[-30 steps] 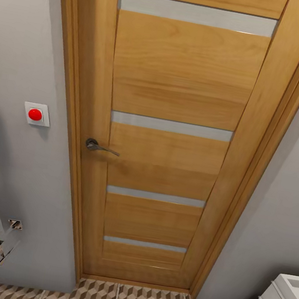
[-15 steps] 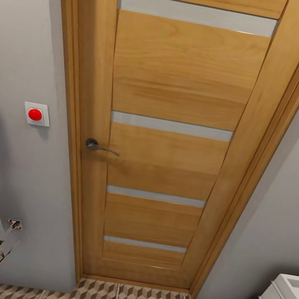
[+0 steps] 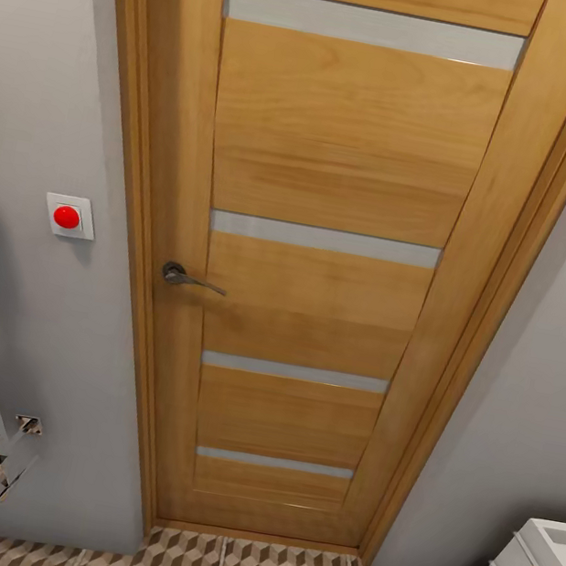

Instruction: Take the four mousetraps from the cabinet in the bathroom and place them on the bathroom floor. Make sure all four end up on the same floor surface, and ensure that at least two of them are either under or directly next to the same bathroom sink.

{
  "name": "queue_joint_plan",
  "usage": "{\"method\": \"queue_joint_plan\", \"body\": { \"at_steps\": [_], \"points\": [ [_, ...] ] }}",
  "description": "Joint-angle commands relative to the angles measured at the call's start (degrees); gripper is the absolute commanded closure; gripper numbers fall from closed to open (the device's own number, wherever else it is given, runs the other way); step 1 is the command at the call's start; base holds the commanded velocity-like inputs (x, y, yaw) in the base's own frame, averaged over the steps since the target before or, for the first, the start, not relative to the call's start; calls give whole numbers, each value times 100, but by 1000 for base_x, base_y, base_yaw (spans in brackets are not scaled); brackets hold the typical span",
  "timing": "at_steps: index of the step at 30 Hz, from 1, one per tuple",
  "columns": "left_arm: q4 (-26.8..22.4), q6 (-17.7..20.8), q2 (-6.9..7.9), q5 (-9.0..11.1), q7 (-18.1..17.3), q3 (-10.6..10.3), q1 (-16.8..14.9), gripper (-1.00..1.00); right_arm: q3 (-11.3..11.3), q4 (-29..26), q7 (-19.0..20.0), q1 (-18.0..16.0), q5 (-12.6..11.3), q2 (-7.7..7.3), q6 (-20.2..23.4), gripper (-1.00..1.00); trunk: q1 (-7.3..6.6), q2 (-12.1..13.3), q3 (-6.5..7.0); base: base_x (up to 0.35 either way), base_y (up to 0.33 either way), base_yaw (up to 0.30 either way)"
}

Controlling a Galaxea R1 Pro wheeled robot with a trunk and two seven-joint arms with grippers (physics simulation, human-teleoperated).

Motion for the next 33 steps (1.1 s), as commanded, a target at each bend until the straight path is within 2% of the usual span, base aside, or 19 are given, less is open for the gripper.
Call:
{"method": "queue_joint_plan", "body": {
  "at_steps": [1, 9, 21, 33],
  "points": [
    [-12, 18, 6, 1, 4, 50, -14, -100, 12, -4, 5, -5, 25, -7, 9, -100, 0, -3, -6, 0, 0, 0],
    [12, -382, -34, -44, 6, 104, -33, -100, 27, 27, 1, -13, -2, -12, -372, -100, 0, -3, -6, 0, 0, 0],
    [-6, -610, -87, -17, 7, 108, -34, -100, 12, 49, -66, -14, -36, -9, -500, -100, 0, -3, -6, 0, 0, 1],
    [33, -632, -80, -1, -10, 110, -35, -100, 14, 86, -63, -10, -38, 12, -503, -100, 0, -3, -6, 0, 0, 244]
  ]
}}
